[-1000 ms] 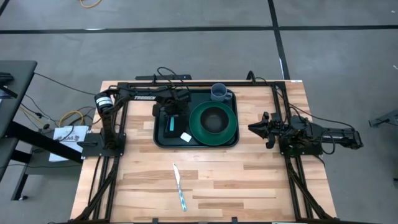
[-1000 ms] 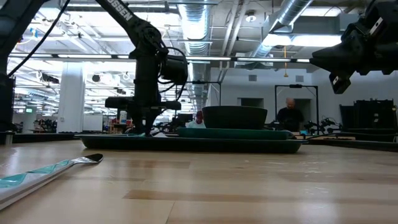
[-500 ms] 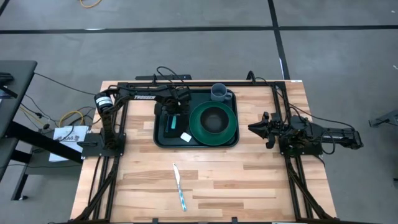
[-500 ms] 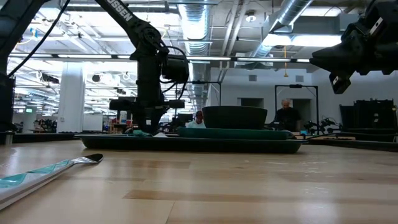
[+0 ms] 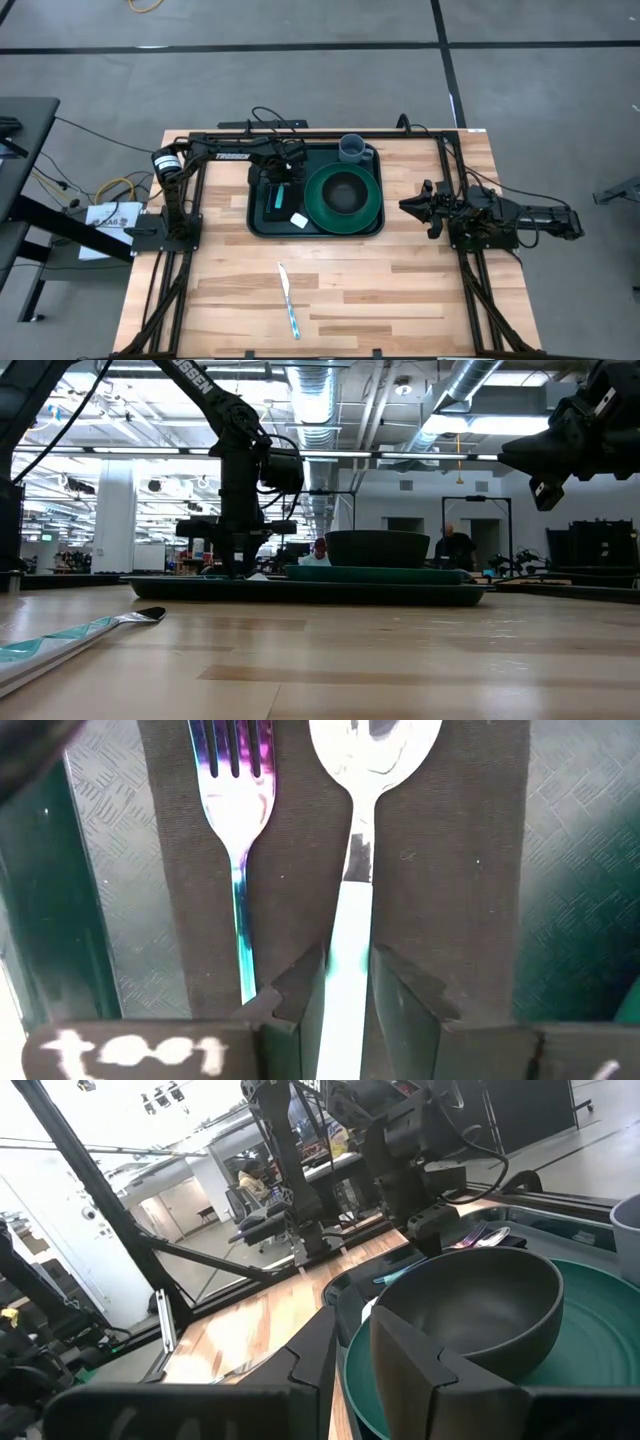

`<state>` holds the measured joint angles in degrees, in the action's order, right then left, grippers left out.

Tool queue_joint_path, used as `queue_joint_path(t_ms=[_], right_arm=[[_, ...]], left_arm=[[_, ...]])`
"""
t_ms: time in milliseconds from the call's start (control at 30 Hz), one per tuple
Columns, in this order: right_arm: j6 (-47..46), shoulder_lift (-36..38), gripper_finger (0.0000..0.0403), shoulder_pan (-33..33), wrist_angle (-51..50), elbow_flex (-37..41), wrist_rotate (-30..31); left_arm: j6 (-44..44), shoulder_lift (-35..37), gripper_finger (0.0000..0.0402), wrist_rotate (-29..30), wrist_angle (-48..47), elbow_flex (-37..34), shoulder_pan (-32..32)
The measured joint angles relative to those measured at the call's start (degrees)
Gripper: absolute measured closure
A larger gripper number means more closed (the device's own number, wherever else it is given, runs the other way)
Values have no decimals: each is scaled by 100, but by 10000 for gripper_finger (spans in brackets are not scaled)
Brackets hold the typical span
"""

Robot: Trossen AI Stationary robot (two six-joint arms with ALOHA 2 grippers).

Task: Set up tray
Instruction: Put the light blue spoon beside the blue fork on top of the black towel on the black serving tray, then put the blue pattern table knife beside the light blue spoon on top of the black towel on the black serving tray

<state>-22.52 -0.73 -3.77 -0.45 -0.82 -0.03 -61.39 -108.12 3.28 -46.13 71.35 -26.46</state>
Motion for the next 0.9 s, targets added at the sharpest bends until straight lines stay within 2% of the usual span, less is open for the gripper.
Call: queue_joint_path(t_ms=[267, 500, 700, 800, 900], right_arm=[[1, 0, 344, 0, 0, 0, 0], [1, 0, 344, 0, 0, -1, 0], [2, 0, 344, 0, 0, 0, 2], [1, 0, 344, 0, 0, 0, 2], [2, 0, 344, 0, 0, 0, 1]], left_arm=[[223, 286, 326, -52, -105, 2, 0], [228, 952, 326, -358, -90, 4, 266], [-272, 1523, 326, -1042, 267, 7, 1345], [-897, 1707, 326, -963, 670, 7, 2131], [-1751, 1782, 326, -572, 1007, 9, 2960]])
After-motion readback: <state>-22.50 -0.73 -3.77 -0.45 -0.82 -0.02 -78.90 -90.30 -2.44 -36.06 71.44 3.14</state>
